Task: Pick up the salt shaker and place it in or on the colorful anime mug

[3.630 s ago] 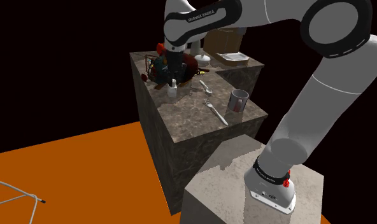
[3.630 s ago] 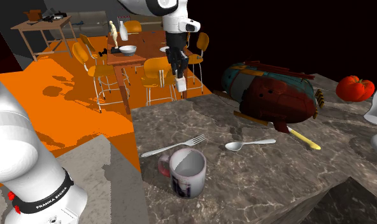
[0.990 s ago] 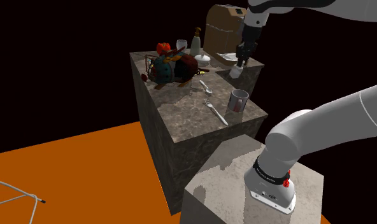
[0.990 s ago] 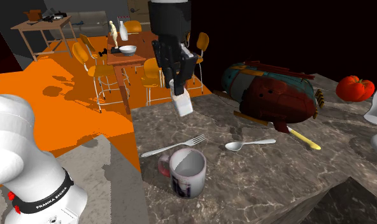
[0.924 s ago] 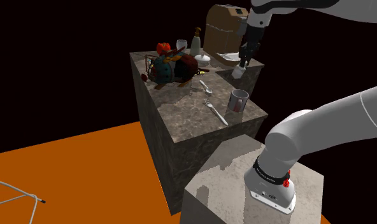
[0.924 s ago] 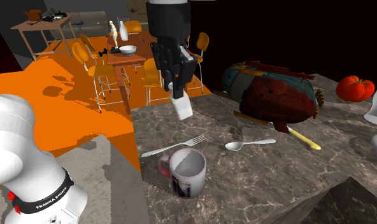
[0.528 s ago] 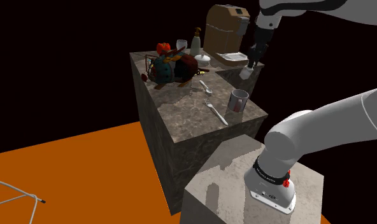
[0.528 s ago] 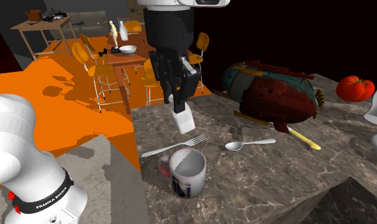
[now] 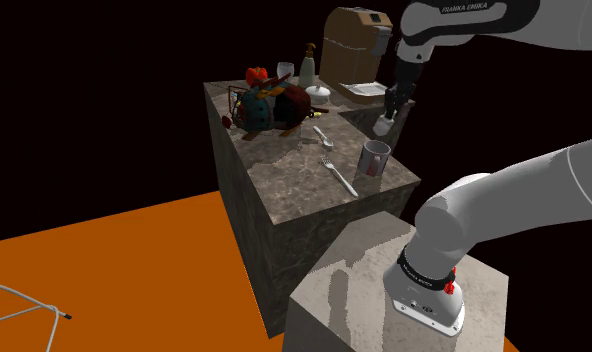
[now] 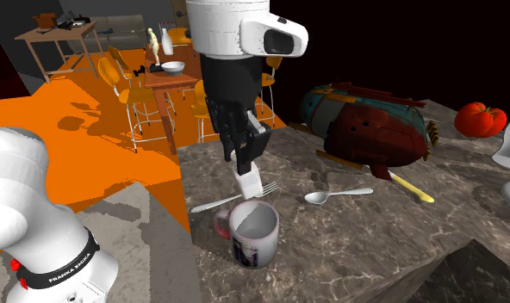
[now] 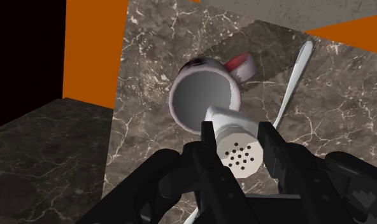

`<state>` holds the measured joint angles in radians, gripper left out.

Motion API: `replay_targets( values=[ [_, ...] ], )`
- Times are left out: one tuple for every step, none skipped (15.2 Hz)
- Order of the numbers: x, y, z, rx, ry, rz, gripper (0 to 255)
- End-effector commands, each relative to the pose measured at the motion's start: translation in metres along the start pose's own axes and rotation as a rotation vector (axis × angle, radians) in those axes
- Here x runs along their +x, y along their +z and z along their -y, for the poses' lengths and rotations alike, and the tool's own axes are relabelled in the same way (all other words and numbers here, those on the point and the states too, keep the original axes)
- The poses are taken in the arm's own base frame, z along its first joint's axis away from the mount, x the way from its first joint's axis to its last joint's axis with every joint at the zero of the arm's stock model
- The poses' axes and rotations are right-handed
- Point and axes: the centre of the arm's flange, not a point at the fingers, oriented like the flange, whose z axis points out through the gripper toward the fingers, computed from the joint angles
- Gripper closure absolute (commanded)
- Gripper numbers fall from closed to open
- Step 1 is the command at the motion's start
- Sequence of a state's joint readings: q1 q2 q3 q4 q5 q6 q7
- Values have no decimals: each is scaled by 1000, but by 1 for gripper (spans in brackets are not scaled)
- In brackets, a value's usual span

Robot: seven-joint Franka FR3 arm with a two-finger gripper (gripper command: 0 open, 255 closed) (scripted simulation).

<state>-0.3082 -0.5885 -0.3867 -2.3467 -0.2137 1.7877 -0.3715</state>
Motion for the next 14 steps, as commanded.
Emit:
replay_targets(
  values=[
    [-1,10,0,0,0,0,255],
    [-1,16,0,0,0,0,255],
    [-1,21,0,0,0,0,255],
    [-1,26,0,0,0,0,255],
    [-1,31,0,0,0,0,255],
    [-1,37,0,0,0,0,255],
    [-1,42,0,0,0,0,255],
    [-1,47,0,0,0,0,255],
    [-1,53,0,0,0,0,255],
    [-1,59,0,0,0,0,255],
    [-1,59,0,0,0,0,255],
    [-1,59,0,0,0,0,255],
    [-1,59,0,0,0,0,255],
    [-1,59,0,0,0,0,255]
  ],
)
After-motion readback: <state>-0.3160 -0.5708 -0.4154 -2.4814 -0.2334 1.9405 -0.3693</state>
